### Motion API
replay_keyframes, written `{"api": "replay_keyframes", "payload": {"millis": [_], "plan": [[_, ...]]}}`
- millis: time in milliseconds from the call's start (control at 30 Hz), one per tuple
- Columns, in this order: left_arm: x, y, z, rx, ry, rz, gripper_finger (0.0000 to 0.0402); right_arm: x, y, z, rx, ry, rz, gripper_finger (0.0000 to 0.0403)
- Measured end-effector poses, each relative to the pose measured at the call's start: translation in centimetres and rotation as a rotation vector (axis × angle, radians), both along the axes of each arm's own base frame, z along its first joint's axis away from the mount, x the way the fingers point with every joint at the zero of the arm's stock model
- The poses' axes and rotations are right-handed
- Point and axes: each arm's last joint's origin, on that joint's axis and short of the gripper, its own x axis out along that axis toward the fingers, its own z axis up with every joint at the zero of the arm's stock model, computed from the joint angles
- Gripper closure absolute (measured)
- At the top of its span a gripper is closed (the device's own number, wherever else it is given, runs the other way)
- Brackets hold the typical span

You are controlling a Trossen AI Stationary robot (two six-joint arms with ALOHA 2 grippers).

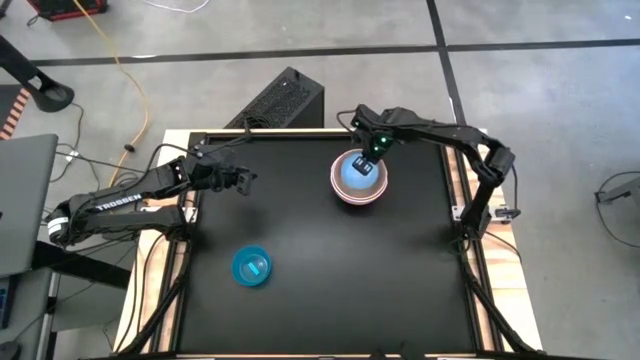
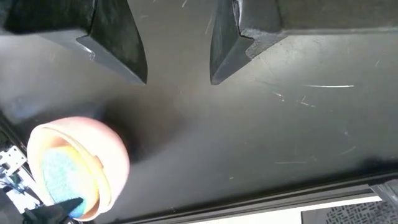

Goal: Nest bowls inside each other
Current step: Stack the blue patterned bowl on the gray bowl, then stack the blue bowl on the blue patterned bowl

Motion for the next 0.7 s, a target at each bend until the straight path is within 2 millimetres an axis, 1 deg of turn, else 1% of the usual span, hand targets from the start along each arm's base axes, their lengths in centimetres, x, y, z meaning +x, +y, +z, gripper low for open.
{"api": "replay_keyframes", "payload": {"millis": [267,533,600,700], "plan": [[0.0,0.0,0.0,0.006,0.003,0.009,0.0237,0.1,0.0,-0.2,0.009,0.001,-0.008,0.0341],[0.0,0.0,0.0,0.008,0.005,0.001,0.0237,-0.2,-0.1,-0.1,0.008,0.015,-0.013,0.0303],[0.0,0.0,0.0,0.009,0.005,0.000,0.0237,-0.3,-0.1,0.4,0.016,0.022,-0.011,0.0296],[0.0,0.0,0.0,0.016,0.011,-0.020,0.0237,-0.4,-0.1,1.6,0.019,0.026,-0.010,0.0289]]}}
